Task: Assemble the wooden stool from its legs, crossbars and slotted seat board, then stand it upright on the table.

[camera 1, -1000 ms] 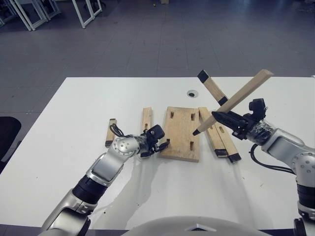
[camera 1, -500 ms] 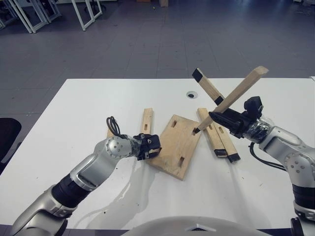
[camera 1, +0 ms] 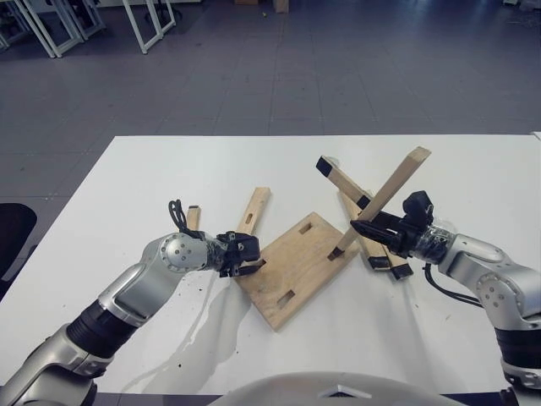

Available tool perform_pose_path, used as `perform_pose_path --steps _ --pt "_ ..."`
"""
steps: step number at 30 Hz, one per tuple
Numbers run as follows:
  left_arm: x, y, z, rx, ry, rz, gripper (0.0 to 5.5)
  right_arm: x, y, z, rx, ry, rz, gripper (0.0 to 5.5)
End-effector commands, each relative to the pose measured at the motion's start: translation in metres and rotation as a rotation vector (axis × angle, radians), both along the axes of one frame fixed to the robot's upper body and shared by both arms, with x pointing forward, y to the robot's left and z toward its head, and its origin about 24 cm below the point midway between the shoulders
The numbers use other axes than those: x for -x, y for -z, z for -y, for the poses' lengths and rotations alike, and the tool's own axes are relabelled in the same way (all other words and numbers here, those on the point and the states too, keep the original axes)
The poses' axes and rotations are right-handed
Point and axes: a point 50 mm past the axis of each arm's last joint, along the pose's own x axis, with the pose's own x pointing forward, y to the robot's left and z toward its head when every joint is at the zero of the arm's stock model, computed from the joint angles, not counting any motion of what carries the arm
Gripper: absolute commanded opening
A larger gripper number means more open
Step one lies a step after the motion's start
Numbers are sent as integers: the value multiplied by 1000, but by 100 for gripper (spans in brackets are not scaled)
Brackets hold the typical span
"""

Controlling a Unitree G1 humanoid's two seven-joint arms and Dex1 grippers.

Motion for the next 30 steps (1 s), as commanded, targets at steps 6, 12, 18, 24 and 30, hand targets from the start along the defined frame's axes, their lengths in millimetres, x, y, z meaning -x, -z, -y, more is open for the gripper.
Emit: perform_pose_path --steps 6,12,18,24,30 --pt "12 28 -12 -92 -52 -128 297 16 12 -13 -50 -13 -109 203" --pt "12 29 -12 -92 -55 -129 297 10 26 1 42 90 -142 203" --pt "15 31 -11 -85 -52 -139 297 4 28 15 105 152 -146 203" --pt "15 32 -5 -62 -54 -134 297 19 52 -22 254 13 -113 203" --pt "18 34 -1 -41 -67 -140 297 35 116 -4 410 55 -276 203"
